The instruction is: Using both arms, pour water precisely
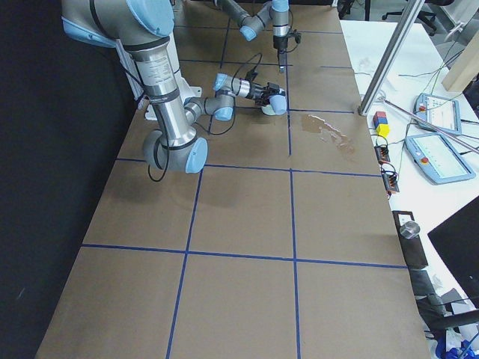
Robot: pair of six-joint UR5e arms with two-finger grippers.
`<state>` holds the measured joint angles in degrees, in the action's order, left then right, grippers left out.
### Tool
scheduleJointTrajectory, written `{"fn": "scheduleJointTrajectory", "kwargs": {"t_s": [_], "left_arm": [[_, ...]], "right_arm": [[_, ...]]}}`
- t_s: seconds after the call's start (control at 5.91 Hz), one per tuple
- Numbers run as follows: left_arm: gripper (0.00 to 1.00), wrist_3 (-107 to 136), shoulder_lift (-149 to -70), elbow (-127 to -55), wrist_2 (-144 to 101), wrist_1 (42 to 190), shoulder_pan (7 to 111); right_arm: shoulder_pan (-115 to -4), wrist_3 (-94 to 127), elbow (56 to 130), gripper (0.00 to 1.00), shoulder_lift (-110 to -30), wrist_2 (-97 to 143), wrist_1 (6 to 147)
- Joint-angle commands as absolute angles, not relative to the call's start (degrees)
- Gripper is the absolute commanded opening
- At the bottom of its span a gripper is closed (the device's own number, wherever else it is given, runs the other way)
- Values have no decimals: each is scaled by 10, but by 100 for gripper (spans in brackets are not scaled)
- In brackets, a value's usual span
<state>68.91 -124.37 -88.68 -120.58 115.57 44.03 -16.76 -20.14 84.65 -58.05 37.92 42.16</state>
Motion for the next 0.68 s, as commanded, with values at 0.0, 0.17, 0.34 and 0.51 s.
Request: {"fn": "scheduleJointTrajectory", "kwargs": {"t_s": [0.0,0.17,0.34,0.51], "left_arm": [[100,689,-1244,-887,-1205,1156,439],[100,689,-1244,-888,-1206,1156,439],[100,690,-1244,-889,-1205,1155,439],[100,690,-1244,-889,-1205,1156,439]], "right_arm": [[-164,-231,849,12,-579,370,408],[-161,-166,850,12,-578,363,394],[-157,-79,850,12,-580,363,393],[-154,-11,852,12,-585,362,392]]}}
